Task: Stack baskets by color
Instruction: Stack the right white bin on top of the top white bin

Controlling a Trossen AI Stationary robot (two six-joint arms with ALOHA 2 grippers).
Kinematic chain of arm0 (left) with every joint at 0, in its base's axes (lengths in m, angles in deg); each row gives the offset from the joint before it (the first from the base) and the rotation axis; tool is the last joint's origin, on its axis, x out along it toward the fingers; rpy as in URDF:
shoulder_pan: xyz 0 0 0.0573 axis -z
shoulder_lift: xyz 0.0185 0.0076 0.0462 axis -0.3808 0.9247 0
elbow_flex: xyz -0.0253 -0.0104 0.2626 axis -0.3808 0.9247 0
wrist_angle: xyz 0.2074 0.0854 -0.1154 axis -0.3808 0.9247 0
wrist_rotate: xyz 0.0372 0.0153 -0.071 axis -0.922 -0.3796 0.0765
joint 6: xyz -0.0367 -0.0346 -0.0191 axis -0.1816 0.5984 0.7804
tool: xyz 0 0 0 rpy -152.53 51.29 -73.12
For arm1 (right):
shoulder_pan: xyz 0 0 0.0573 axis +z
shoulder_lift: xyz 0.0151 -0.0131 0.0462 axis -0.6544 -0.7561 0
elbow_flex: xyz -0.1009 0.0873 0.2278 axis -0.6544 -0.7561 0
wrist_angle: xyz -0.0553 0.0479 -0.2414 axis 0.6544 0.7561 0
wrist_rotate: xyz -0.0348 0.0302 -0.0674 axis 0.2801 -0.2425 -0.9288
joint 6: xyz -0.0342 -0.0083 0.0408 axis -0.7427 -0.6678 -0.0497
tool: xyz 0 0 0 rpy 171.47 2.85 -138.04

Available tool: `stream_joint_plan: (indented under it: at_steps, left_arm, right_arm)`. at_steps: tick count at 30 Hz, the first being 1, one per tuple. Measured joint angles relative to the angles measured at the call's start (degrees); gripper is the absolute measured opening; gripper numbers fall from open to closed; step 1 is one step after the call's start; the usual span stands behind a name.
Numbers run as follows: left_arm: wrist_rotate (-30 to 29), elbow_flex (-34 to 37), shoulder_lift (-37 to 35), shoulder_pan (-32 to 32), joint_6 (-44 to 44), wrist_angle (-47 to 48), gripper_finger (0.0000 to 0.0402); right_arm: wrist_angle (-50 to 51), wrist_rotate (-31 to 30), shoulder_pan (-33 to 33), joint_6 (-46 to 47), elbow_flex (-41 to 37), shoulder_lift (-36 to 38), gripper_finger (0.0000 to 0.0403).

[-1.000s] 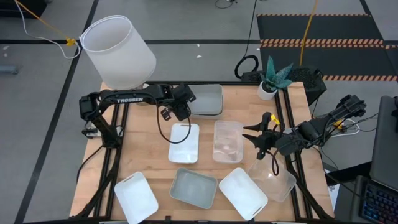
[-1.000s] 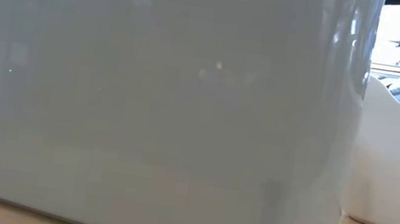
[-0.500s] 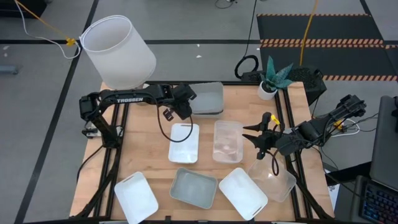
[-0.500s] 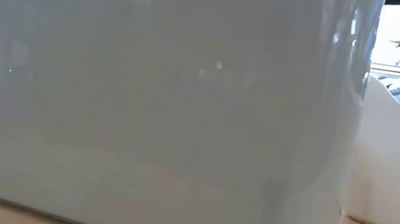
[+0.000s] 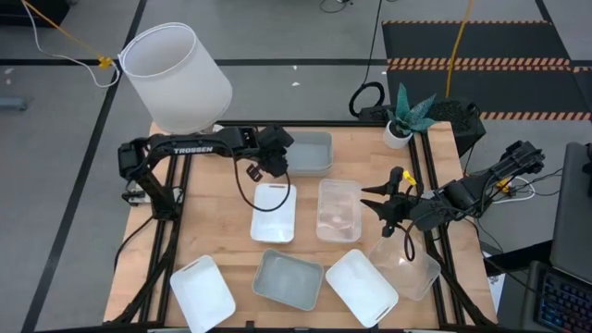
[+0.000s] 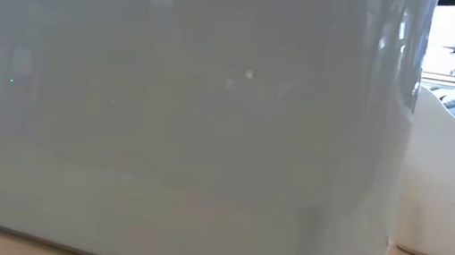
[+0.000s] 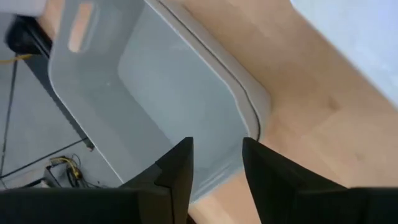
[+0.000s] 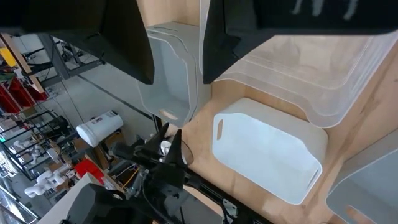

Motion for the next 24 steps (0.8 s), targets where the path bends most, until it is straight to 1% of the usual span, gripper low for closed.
stream_joint_plan:
  at_steps: [4,6,9,12,13,16,18,20,24]
  left_arm:
    - [-1.06,-0.03,-0.48,1.41,3.45,-1.54,0.0143]
    - [-1.69,-0.04,-1.13,2.04,7.23,-1.79,0.0140]
    - [-4.83,-0.07,-2.26,3.57,15.87,-3.95,0.0134]
    - [-8.00,-0.05,-4.18,5.33,27.89,-4.17,0.0127]
    - [-8.25,-0.11,-4.99,5.82,32.32,-4.76,0.0125]
    - [-7.73,-0.05,-6.93,7.25,46.23,-3.55,0.0115]
    - [-6.15,-0.06,-8.03,8.11,53.05,-2.80,0.0106]
    - [-5.91,-0.04,-8.35,9.50,56.71,-1.91,0.0096]
    - [-5.52,-0.02,-8.17,12.77,59.13,-1.72,0.0077]
  right_arm:
    - [0.00,0.00,0.00,0.00,0.00,0.00,0.0130]
    - [0.00,0.00,0.00,0.21,0.00,-0.02,0.0130]
    - [-0.02,0.02,0.00,2.23,0.00,-0.02,0.0130]
    - [-0.19,0.24,0.00,5.78,0.01,-0.33,0.0130]
    - [-0.45,1.46,-0.01,6.77,0.02,-0.60,0.0130]
    - [-3.42,8.96,-0.02,9.43,0.23,-2.17,0.0130]
    - [-4.14,13.78,0.13,11.92,1.51,-4.21,0.0130]
    - [-4.03,18.91,0.40,15.89,3.40,-7.10,0.0130]
    - [1.72,29.49,2.44,24.84,8.42,-14.98,0.0130]
